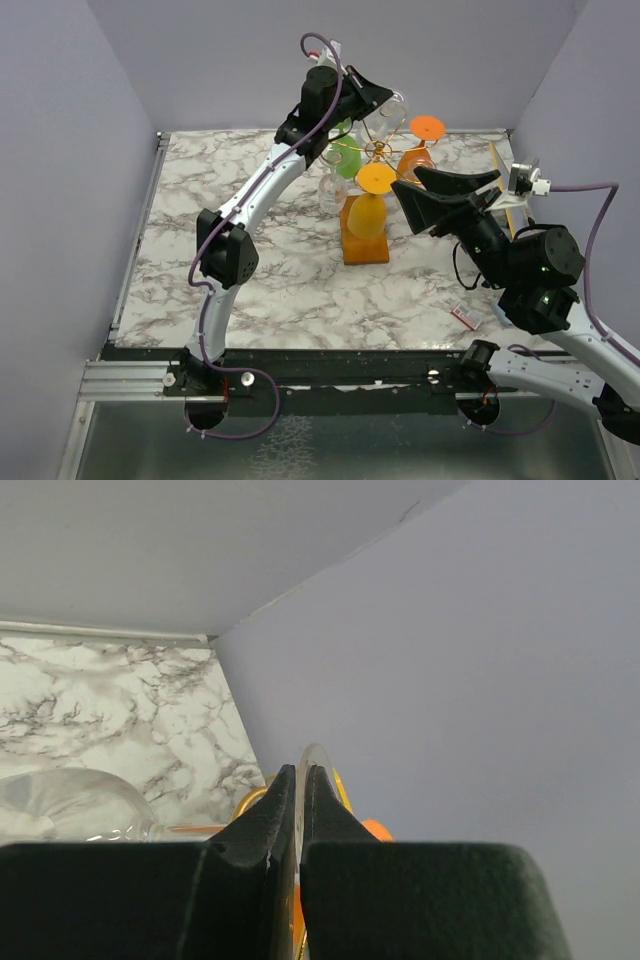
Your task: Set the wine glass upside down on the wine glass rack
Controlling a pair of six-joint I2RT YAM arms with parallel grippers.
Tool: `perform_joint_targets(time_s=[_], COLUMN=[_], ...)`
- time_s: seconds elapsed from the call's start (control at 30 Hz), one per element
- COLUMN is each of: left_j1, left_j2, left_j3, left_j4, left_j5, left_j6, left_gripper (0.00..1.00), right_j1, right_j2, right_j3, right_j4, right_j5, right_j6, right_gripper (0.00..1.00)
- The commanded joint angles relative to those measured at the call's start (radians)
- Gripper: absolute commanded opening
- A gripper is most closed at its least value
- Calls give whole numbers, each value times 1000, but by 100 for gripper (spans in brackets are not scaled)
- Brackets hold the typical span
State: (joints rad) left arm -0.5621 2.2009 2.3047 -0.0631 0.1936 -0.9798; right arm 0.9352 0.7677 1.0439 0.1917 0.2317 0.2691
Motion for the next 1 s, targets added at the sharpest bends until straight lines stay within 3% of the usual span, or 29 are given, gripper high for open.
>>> perform_joint_targets(time_s=[0.0,0.27,0.73,0.97], left_j1=[5,6,5,5], left_j2=[-83,-69,-120,-144], left_j3=[-4,62,46,38], left_j4=[-28,-155,-193,-181], left_j5=[-41,-74,-164,-186], left_j6=[22,39,89,114], left_gripper=[0,0,36,45], right_j1=[7,6,6,5], right_j2=[2,7,15,13], right_j3=[-8,-12,-10,-9], right_j4=[14,24,29,31], right_j5=[16,18,17,24], right_j6=[10,10,11,9], right_gripper=[70,70,70,69])
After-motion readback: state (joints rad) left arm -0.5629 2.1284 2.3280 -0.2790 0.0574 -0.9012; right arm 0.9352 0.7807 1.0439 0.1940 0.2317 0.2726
